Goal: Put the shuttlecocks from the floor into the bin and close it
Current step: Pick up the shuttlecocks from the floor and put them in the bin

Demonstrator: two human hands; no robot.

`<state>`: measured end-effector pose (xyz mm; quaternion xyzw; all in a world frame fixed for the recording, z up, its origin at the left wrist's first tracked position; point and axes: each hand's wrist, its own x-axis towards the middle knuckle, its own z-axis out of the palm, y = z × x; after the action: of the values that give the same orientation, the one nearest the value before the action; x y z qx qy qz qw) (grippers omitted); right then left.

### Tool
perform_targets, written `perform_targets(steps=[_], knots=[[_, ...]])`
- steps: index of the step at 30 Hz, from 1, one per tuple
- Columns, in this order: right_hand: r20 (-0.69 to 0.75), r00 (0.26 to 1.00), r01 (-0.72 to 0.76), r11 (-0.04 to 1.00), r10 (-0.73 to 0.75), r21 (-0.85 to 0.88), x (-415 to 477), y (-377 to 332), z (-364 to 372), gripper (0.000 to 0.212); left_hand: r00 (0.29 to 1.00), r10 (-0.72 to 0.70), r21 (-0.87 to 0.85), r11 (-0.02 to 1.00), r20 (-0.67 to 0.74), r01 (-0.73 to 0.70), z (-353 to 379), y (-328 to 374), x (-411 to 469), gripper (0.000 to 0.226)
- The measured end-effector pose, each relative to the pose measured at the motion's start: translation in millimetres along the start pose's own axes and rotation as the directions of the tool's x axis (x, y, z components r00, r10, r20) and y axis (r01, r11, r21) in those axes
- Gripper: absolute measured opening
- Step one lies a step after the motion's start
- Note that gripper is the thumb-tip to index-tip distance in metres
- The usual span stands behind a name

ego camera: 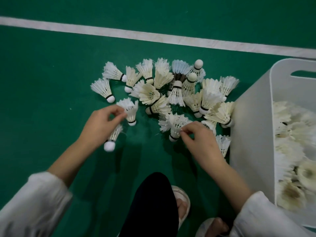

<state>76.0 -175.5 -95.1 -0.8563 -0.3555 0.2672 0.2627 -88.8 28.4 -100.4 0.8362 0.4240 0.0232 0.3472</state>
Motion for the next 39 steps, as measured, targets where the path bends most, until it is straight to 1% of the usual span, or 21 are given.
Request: perform_targets(steps=[2, 5, 7, 9, 11, 13, 15, 17, 18, 20, 21, 22, 24, 26, 28, 30, 33, 34, 37, 39], knots=[[-0.012, 0.998, 0.061, 0.998, -0.061, -0.023, 7, -7, -20, 0.014, 0.997, 0.066, -0.018, 0.998, 0.025, -0.066, -5, 14, -16, 0.002], [-0.012, 0.985, 0.171, 0.979, -0.174, -0.107, 14, -21, -59, 0.015, 0.978, 0.21, -0.015, 0.978, 0.023, -0.209, -15, 52, -23, 0.005], [-0.003, 0.975, 0.219, 0.963, -0.222, -0.154, 14, -30, -92, 0.017, 0.953, 0.301, -0.023, 0.954, 0.027, -0.3, -19, 88, -19, 0.003], [0.015, 0.969, 0.244, 0.948, -0.246, -0.206, 7, -35, -126, 0.017, 0.922, 0.387, -0.023, 0.922, 0.015, -0.387, -19, 126, -15, 0.006], [-0.016, 0.969, 0.235, 0.941, -0.246, -0.242, -8, -32, -160, 0.016, 0.885, 0.466, -0.037, 0.884, 0.001, -0.466, -15, 163, -17, 0.012], [-0.124, 0.975, 0.158, 0.969, -0.184, -0.191, -29, -20, -191, 0.012, 0.852, 0.523, -0.079, 0.849, -0.002, -0.522, -7, 196, -23, 0.016], [-0.292, 0.955, 0.025, 0.996, -0.049, -0.086, -50, 4, -216, 0.006, 0.831, 0.556, -0.125, 0.825, 0.004, -0.551, 5, 221, -31, 0.015], [-0.445, 0.888, -0.115, 0.993, 0.118, 0.034, -68, 35, -233, 0.002, 0.807, 0.59, -0.144, 0.801, 0.019, -0.581, 20, 242, -38, 0.016], [-0.489, 0.847, -0.194, 0.978, 0.208, 0.08, -75, 51, -238, 0.004, 0.791, 0.612, -0.149, 0.785, 0.031, -0.601, 28, 252, -42, 0.016], [-0.52, 0.778, -0.352, 0.93, 0.352, 0.103, -88, 81, -240, 0.014, 0.749, 0.661, -0.157, 0.745, 0.051, -0.648, 42, 266, -48, 0.018], [-0.519, 0.759, -0.405, 0.909, 0.393, 0.096, -92, 92, -238, 0.018, 0.732, 0.679, -0.16, 0.73, 0.06, -0.664, 48, 271, -51, 0.02], [-0.511, 0.753, -0.439, 0.895, 0.415, 0.08, -94, 102, -233, 0.021, 0.722, 0.689, -0.164, 0.722, 0.068, -0.673, 54, 274, -54, 0.021], [-0.489, 0.773, -0.455, 0.89, 0.405, 0.018, -92, 115, -222, 0.024, 0.713, 0.696, -0.172, 0.714, 0.08, -0.678, 63, 277, -58, 0.022], [-0.46, 0.809, -0.439, 0.897, 0.366, -0.059, -85, 127, -209, 0.024, 0.698, 0.711, -0.169, 0.701, 0.085, -0.693, 68, 276, -62, 0.024], [-0.457, 0.824, -0.419, 0.903, 0.334, -0.097, -77, 135, -200, 0.025, 0.691, 0.716, -0.163, 0.697, 0.101, -0.698, 71, 273, -63, 0.027], [-0.505, 0.807, -0.403, 0.911, 0.306, -0.092, -73, 137, -202, 0.024, 0.702, 0.704, -0.155, 0.71, 0.112, -0.687, 71, 271, -62, 0.025], [-0.589, 0.761, -0.341, 0.94, 0.271, -0.009, -71, 129, -214, 0.023, 0.727, 0.679, -0.153, 0.733, 0.103, -0.663, 69, 267, -59, 0.016], [-0.59, 0.764, -0.312, 0.95, 0.262, 0.018, -68, 127, -216, 0.023, 0.736, 0.67, -0.153, 0.741, 0.099, -0.654, 69, 267, -58, 0.015], [-0.51, 0.827, -0.255, 0.966, 0.236, 0.035, -46, 124, -209, 0.022, 0.757, 0.647, -0.172, 0.759, 0.093, -0.628, 70, 267, -57, 0.015], [-0.435, 0.863, -0.298, 0.954, 0.256, -0.031, -27, 128, -195, 0.024, 0.756, 0.647, -0.176, 0.759, 0.096, -0.627, 72, 268, -56, 0.017]])
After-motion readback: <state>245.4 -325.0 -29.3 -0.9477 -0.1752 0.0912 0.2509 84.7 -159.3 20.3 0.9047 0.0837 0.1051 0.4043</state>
